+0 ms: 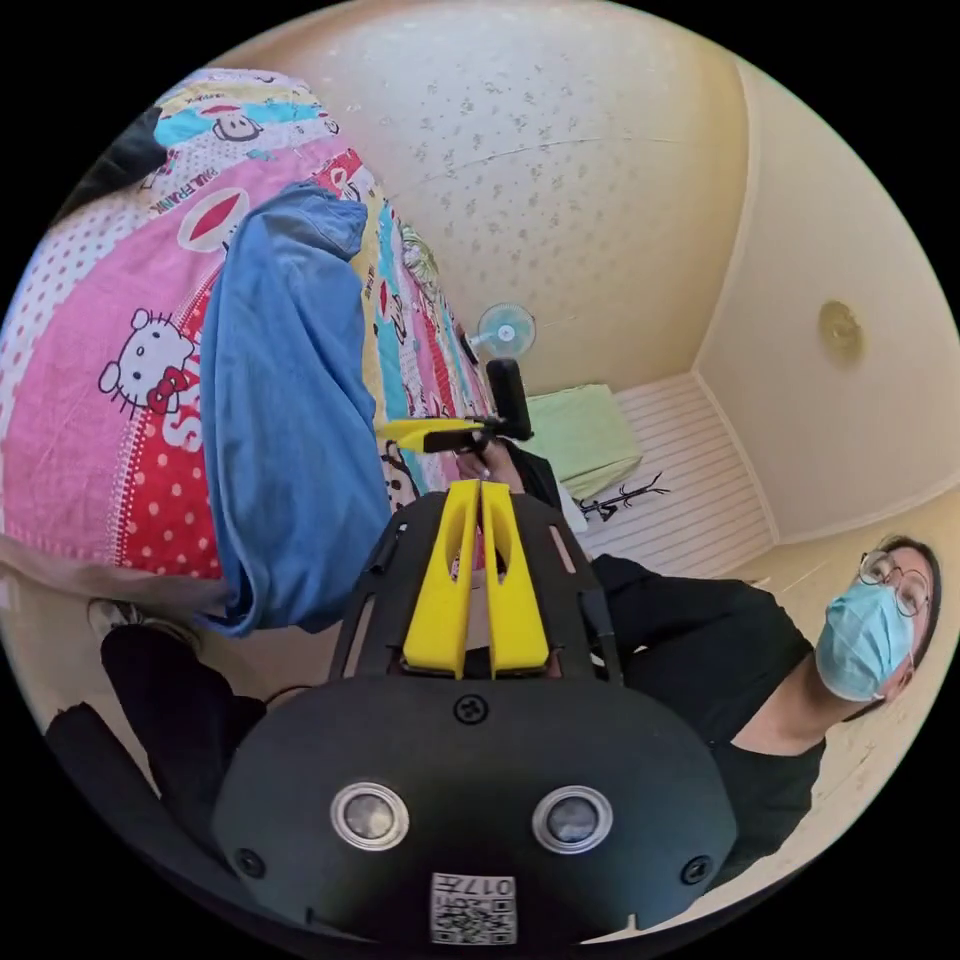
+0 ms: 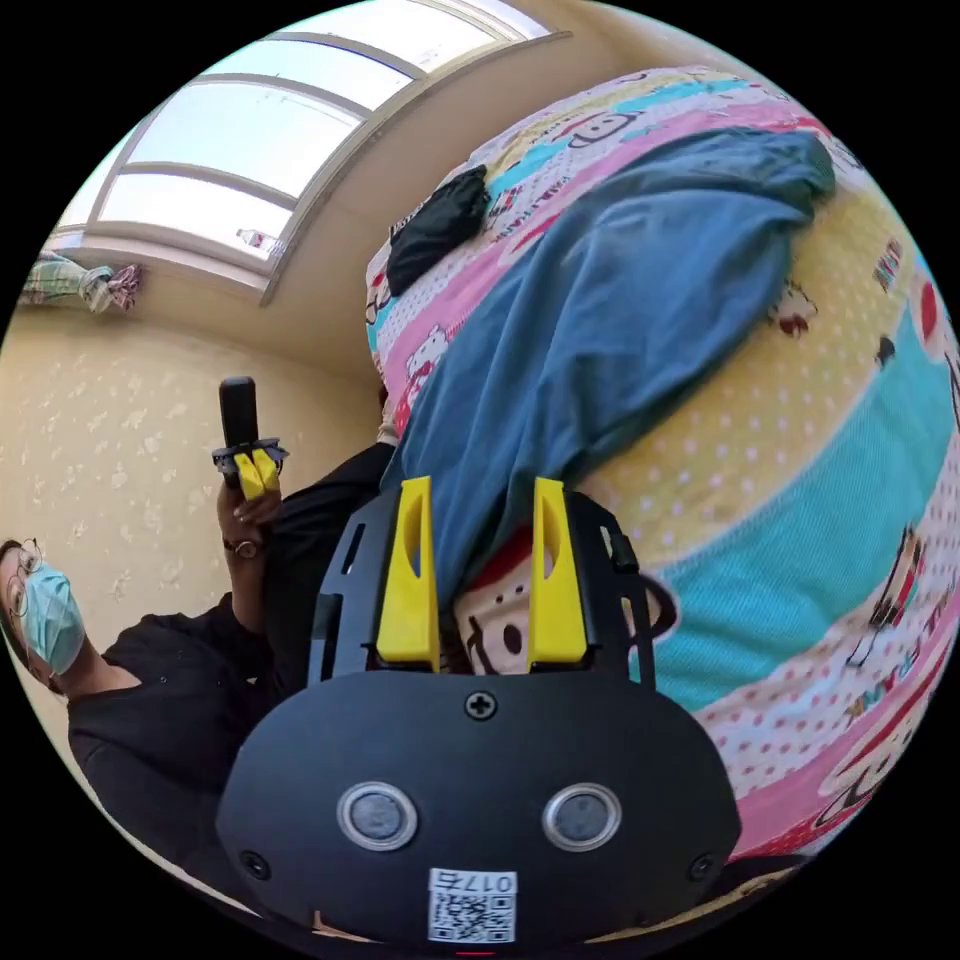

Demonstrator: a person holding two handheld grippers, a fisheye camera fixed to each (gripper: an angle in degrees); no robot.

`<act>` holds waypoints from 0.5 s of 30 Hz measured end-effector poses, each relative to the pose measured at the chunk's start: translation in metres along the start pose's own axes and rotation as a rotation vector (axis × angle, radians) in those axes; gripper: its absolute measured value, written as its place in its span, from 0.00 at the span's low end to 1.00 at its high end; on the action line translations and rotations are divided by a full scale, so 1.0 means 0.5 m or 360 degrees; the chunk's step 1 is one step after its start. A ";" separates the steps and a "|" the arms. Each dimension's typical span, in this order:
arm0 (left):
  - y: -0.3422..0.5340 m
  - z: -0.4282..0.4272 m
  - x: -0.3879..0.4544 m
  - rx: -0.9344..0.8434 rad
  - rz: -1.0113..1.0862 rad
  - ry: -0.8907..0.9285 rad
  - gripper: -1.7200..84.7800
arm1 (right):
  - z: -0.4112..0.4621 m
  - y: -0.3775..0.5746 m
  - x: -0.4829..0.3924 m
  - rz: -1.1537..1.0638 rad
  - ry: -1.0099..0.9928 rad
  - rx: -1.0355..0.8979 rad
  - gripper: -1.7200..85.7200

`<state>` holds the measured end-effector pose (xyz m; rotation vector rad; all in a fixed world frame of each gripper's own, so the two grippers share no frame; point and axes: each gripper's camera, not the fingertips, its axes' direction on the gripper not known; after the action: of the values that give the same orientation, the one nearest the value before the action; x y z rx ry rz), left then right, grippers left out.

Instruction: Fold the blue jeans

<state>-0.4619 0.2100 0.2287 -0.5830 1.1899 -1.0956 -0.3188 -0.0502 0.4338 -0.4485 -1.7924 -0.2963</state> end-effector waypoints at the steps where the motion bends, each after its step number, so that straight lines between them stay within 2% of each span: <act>1: 0.011 0.002 0.029 0.0006 0.0031 -0.0041 0.01 | 0.000 0.064 0.003 0.0039 -0.0049 0.0045 0.18; 6: 0.130 -0.024 0.286 0.0165 0.0375 -0.0127 0.01 | -0.033 0.260 0.012 0.0147 -0.0188 0.0180 0.18; 9: 0.186 -0.067 0.382 0.0211 0.0466 -0.0142 0.01 | -0.089 0.345 0.016 0.0187 -0.0291 0.0279 0.18; 12: 0.243 -0.109 0.414 0.0328 0.0505 -0.0117 0.01 | -0.165 0.426 0.014 0.0270 -0.0348 0.0487 0.17; 15: 0.265 -0.155 0.392 0.0446 0.0479 -0.0043 0.01 | -0.231 0.509 -0.003 0.0203 -0.0433 0.0629 0.15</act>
<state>-0.4897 0.1004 0.0070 -0.1940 1.0380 -0.9701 -0.1044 0.1276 0.4543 -0.3283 -2.0167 0.2181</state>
